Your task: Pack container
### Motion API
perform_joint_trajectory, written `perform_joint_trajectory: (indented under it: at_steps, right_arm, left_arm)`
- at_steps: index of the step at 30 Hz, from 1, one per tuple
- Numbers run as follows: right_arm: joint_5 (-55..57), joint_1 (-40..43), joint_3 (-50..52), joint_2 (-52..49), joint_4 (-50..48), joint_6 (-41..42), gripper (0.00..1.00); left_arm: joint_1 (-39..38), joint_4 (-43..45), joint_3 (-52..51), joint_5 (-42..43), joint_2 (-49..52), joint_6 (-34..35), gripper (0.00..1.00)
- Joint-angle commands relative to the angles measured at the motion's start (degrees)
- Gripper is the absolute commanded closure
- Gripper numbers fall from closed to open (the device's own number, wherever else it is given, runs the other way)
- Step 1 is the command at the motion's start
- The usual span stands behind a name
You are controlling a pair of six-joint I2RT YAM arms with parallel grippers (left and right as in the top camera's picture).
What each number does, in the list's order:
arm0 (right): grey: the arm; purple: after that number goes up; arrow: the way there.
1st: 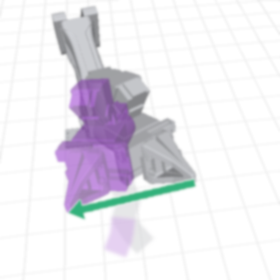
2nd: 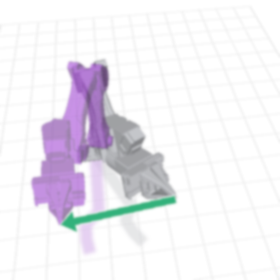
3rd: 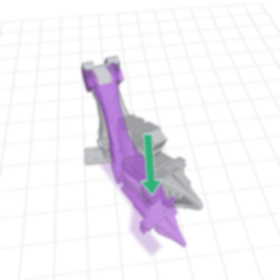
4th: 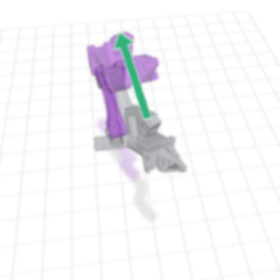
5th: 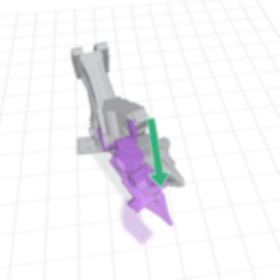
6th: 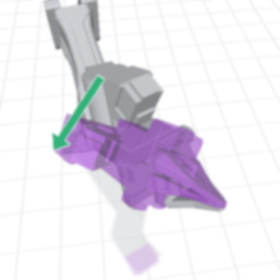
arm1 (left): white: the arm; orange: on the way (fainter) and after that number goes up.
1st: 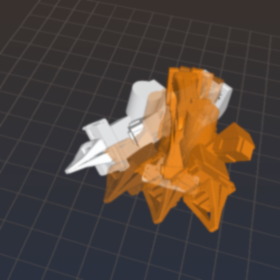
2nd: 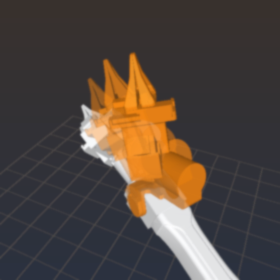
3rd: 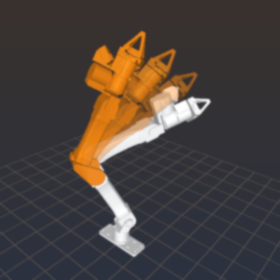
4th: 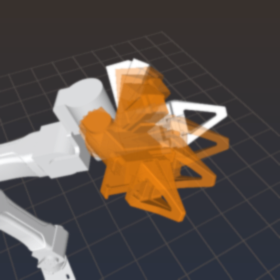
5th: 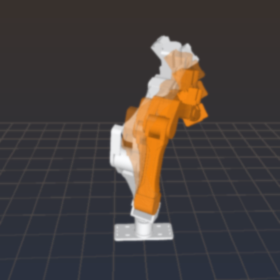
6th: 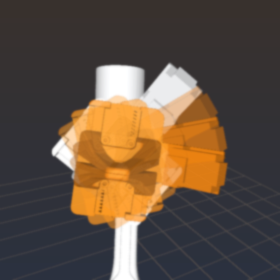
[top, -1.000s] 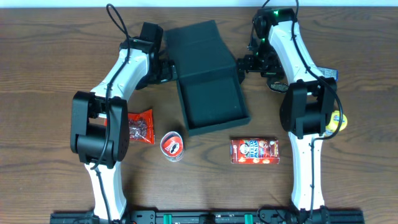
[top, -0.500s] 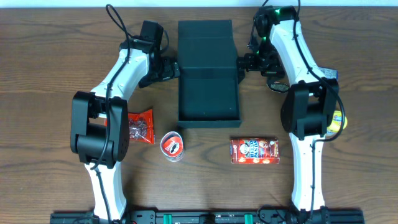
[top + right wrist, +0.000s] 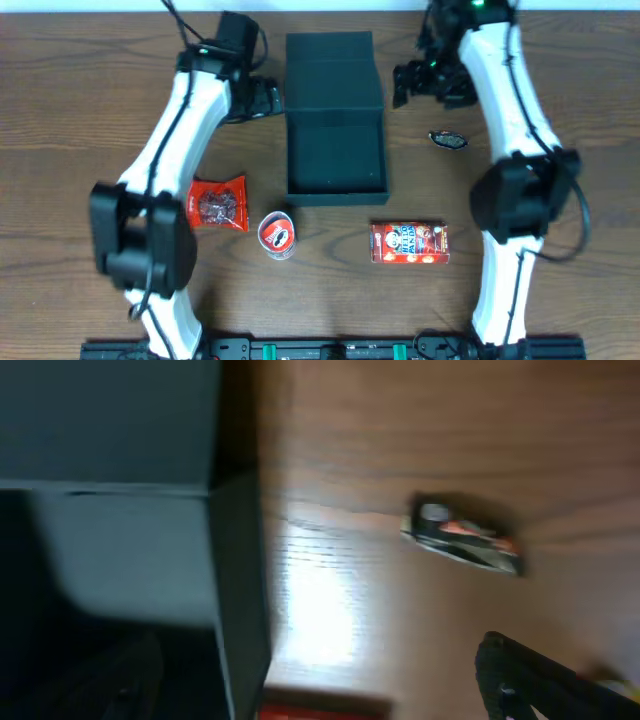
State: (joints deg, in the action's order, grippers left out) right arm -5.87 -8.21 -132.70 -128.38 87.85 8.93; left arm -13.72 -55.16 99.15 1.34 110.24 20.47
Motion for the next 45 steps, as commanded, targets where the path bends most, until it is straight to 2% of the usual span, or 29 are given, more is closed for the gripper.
perform_joint_trajectory:
  at_steps: [1,10,16,20,23,26,29,32,34,37,42,45]
  right_arm:
    - [3.34,-0.17,-0.24,7.37,0.31,0.07,0.01]
    - [7.87,-5.75,0.15,24.48,5.22,-0.83,0.01]
    - [13.81,-11.34,5.27,34.14,6.16,1.77,0.01]
    - [20.39,-14.23,16.2,43.04,4.37,6.1,0.01]
    - [22.12,-15.3,30.6,55.65,-0.33,8.2,0.01]
    - [21.94,-15.34,42.01,67.36,-4.59,10.47,0.01]
    - [21.94,-15.34,51.06,77.24,-7.56,10.99,0.01]
    - [21.97,-15.34,57.81,84.78,-9.7,11.02,0.01]
    - [21.97,-15.34,60.74,87.82,-10.36,11.02,0.01]
    - [21.99,-15.34,63.65,89.9,-10.56,11.56,0.01]
    - [21.97,-15.34,65.05,89.31,-10.62,14.58,0.01]
    - [21.94,-15.34,65.05,88.98,-10.75,17.7,0.01]
  left_arm:
    - [-0.02,-3.1,1.62,-3.48,-5.77,-1.18,0.05]
    - [-3.43,-17.03,0.04,-11.19,-24.81,3.89,0.05]
    - [-7.85,-19.89,-8.0,-15.43,-40.15,10.01,0.05]
    - [-8.17,-20.04,-17.44,-12.76,-49.44,17.2,0.05]
    - [-8.17,-19.74,-25.09,-10.6,-56.06,24.02,0.05]
    - [-8.17,-18.25,-27.89,-7.58,-57.88,26.6,0.05]
    - [-8.17,-18.27,-28.61,-0.28,-57.83,26.4,0.05]
    - [-8.17,-16.15,-28.61,0.55,-57.7,30.12,0.05]
    - [-8.17,-15.52,-28.61,0.87,-57.11,35.89,0.05]
    - [-8.17,-16.37,-28.98,0.68,-55.45,48.15,0.05]
    - [-8.0,-20.2,-30.47,-1.9,-50.03,77.33,0.05]
    - [-7.93,-18.05,-30.53,-1.99,-44.96,85.02,0.05]
